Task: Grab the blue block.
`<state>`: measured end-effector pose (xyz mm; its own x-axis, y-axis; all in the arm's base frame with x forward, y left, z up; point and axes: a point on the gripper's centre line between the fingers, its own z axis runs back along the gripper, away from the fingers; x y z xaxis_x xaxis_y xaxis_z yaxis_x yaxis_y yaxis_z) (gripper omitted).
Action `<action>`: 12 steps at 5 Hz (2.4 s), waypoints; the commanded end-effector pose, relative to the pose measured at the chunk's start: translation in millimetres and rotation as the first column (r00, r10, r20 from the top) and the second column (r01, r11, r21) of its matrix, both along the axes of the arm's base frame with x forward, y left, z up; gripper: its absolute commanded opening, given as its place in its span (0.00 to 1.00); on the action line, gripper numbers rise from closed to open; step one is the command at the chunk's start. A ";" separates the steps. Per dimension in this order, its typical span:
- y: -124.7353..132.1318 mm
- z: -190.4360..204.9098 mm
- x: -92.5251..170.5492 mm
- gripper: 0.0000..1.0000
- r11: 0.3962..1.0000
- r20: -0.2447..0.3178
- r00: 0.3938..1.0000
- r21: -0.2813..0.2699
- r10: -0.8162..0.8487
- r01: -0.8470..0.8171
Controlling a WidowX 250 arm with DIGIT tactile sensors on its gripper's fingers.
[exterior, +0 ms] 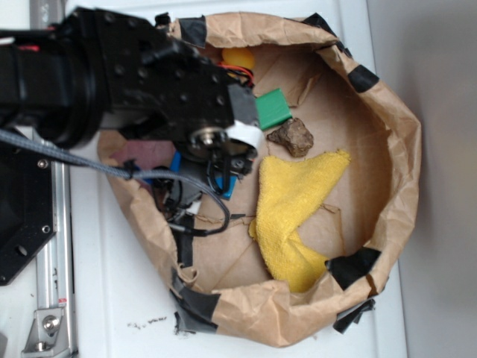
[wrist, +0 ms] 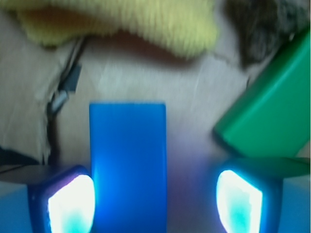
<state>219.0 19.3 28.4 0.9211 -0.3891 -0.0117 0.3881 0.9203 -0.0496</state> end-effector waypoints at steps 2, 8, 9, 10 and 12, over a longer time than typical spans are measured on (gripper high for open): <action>-15.6 1.3 10.5 1.00 0.997 -0.032 0.998 0.036 -0.063 0.064; -25.3 2.4 7.5 0.00 0.998 0.003 1.000 0.052 -0.020 0.020; -22.3 16.4 6.4 0.00 0.997 0.026 1.000 0.079 0.014 -0.016; -21.2 66.8 10.2 0.00 0.999 0.131 0.991 0.011 0.042 -0.043; -19.5 149.3 18.6 0.00 0.976 0.186 0.959 -0.091 0.214 -0.200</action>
<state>235.7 -0.9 160.5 0.9718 -0.1946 0.1334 0.2058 0.9757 -0.0753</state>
